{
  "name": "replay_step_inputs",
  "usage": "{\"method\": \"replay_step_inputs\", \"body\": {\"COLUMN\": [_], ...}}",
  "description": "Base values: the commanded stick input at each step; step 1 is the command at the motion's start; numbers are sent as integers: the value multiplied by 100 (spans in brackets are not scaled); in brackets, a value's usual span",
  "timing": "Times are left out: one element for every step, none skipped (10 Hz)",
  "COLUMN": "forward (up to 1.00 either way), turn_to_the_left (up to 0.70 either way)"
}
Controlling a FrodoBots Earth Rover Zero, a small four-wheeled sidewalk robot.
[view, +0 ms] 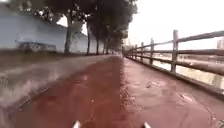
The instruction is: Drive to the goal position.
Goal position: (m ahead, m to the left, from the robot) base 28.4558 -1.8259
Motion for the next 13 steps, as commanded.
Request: {"method": "replay_step_inputs", "body": {"forward": [70,70,70,70,70,70,70,70,70,70,70,70,70], "turn_to_the_left": [0,0,0,0,0,0,0,0,0,0,0,0,0]}}
